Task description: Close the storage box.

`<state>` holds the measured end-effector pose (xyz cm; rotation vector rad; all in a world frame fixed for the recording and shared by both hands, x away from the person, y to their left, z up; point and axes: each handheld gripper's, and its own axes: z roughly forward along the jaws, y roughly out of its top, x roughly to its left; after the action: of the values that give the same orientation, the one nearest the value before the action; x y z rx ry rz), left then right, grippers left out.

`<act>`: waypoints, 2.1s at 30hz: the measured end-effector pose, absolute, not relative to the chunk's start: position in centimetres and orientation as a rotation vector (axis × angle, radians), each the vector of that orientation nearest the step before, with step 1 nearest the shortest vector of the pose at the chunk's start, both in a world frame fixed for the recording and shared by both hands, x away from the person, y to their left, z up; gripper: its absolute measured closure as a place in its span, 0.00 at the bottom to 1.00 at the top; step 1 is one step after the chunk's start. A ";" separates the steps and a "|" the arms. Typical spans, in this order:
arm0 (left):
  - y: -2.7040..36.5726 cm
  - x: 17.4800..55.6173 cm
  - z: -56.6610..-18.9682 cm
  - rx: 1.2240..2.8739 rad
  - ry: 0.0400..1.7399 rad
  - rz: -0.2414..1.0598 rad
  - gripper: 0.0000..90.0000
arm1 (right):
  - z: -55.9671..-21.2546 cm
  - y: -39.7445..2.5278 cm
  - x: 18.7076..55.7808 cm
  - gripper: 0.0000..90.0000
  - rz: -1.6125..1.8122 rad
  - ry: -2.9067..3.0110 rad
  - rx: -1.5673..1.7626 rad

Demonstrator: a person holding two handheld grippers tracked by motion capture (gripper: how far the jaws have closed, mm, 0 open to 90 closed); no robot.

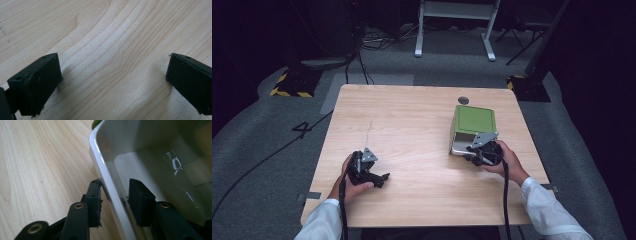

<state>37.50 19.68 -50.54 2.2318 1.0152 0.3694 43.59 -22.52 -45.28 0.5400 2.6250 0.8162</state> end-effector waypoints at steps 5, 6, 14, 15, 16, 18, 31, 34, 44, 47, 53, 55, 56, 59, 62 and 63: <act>19.7 37.5 -50.5 2.235 1.015 0.372 0.00 | -45.3 -22.6 43.7 0.70 0.821 2.611 0.543; 19.7 37.5 -50.5 2.235 1.015 0.373 0.00 | -45.3 -22.6 43.7 0.70 0.819 2.614 0.548; 19.7 37.5 -50.5 2.234 1.018 0.372 0.00 | -45.4 -22.8 43.8 0.70 0.835 2.621 0.551; 19.7 37.5 -50.5 2.235 1.018 0.371 0.00 | -45.4 -22.8 43.8 0.70 0.839 2.622 0.550; 19.7 37.5 -50.5 2.235 1.018 0.371 0.00 | -45.4 -22.8 43.8 0.71 0.845 2.623 0.550; 19.7 37.5 -50.5 2.235 1.018 0.372 0.00 | -45.3 -22.9 43.8 0.71 0.858 2.625 0.543; 19.7 37.4 -50.5 2.233 1.021 0.369 0.00 | -44.4 -23.5 43.4 0.63 0.922 2.631 0.532; 19.7 37.4 -50.5 2.232 1.021 0.369 0.00 | -43.9 -23.9 43.1 0.59 0.934 2.627 0.535; 19.7 37.5 -50.5 2.235 1.018 0.373 0.00 | -42.3 -25.0 41.9 0.46 0.960 2.583 0.516; 19.7 37.5 -50.5 2.236 1.017 0.375 0.00 | -42.0 -25.3 41.5 0.41 0.962 2.582 0.511; 19.7 37.4 -50.5 2.233 1.020 0.371 0.00 | -41.7 -25.9 40.6 0.37 0.960 2.576 0.503; 19.7 37.5 -50.5 2.237 1.017 0.375 0.00 | -41.6 -26.2 40.4 0.36 0.960 2.570 0.504; 19.7 37.4 -50.5 2.231 1.021 0.370 0.00 | -41.6 -26.3 40.2 0.35 0.962 2.571 0.506; 19.6 37.4 -50.5 2.230 1.021 0.372 0.00 | -41.7 -26.8 39.8 0.34 0.958 2.569 0.503; 19.7 37.4 -50.5 2.233 1.018 0.369 0.00 | -41.9 -27.3 39.4 0.34 0.944 2.568 0.508; 19.7 37.4 -50.5 2.233 1.018 0.368 0.00 | -41.9 -27.5 39.3 0.34 0.943 2.569 0.509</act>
<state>37.40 19.66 -50.53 2.2330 1.0178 0.3685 39.30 -27.47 -41.94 0.5091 2.5692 0.9431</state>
